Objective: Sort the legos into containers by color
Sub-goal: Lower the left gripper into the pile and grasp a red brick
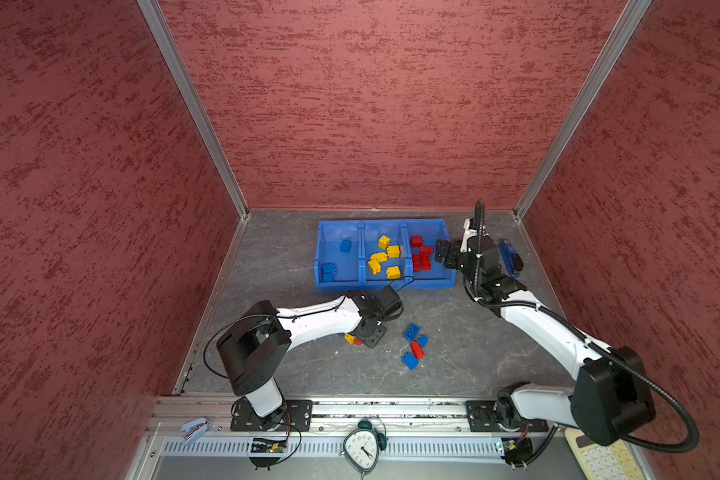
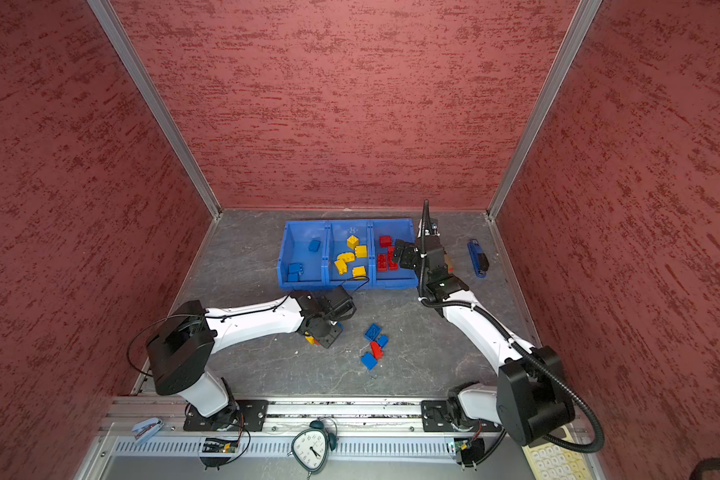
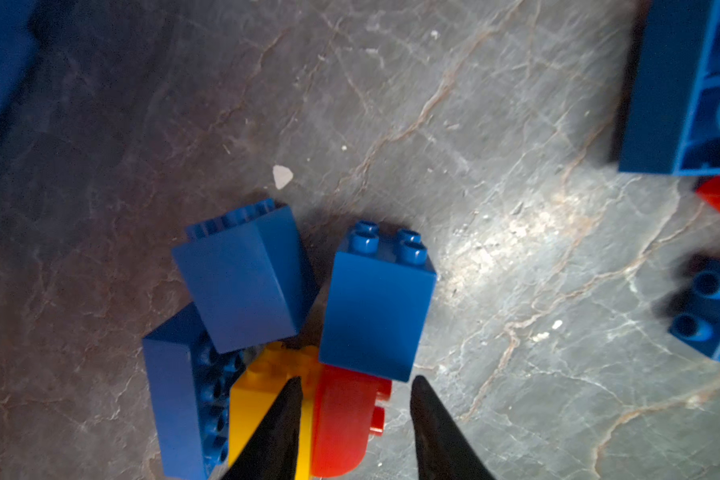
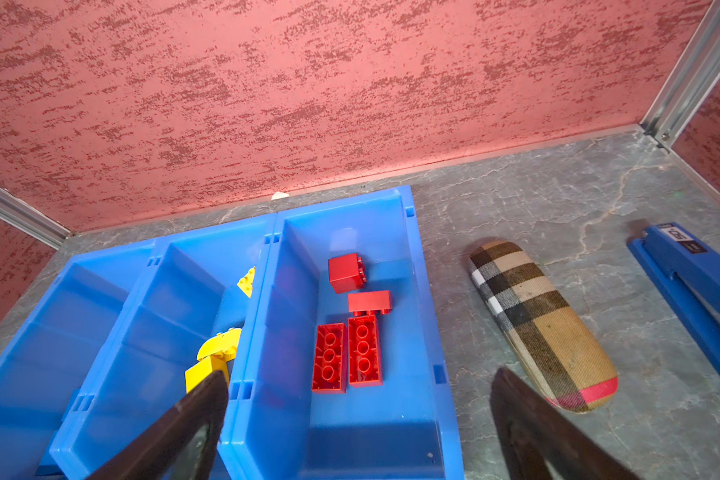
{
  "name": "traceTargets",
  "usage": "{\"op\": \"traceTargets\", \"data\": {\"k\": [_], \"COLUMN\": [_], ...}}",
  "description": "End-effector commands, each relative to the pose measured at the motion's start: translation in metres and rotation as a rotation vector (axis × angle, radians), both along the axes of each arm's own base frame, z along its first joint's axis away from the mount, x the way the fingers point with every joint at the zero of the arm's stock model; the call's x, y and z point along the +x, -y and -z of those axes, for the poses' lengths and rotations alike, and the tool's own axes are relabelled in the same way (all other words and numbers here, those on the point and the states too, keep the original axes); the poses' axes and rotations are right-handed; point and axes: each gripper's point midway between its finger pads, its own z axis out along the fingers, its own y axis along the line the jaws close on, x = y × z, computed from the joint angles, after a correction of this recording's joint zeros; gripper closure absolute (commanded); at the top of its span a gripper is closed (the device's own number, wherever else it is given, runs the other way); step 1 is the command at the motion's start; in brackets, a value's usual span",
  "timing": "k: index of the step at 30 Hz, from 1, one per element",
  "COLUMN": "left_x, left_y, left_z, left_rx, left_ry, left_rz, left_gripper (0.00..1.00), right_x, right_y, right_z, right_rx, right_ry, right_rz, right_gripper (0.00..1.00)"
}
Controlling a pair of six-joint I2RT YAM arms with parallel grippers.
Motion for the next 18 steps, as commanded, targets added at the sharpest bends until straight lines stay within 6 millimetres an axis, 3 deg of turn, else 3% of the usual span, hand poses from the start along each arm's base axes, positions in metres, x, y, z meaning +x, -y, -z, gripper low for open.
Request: {"op": "traceTargets", "data": {"k": [1, 8, 18], "left_x": [-0.014, -0.015, -0.009], "left_y": [0.009, -0.008, -0.003], "left_z": [0.008, 0.015, 0.038], "left_rx": [-0.044, 0.017, 0.074], "left_ry": [-0.072, -0.067, -0.091], "left_rz": [0.042, 0.028, 0.026], "left_gripper": [0.59, 0.59, 0.62], "right_x": [0.004, 0.006, 0.003], "right_y": [0.000, -0.001, 0.001], "right_z": [-0.005, -0.001, -0.003], "right_rx": [0.019, 0.025, 0.023], "right_ry": [0.026, 0.015, 0.019], "right_rz": [0.019, 0.016, 0.023], "right_gripper": [0.01, 0.01, 0.01]}}
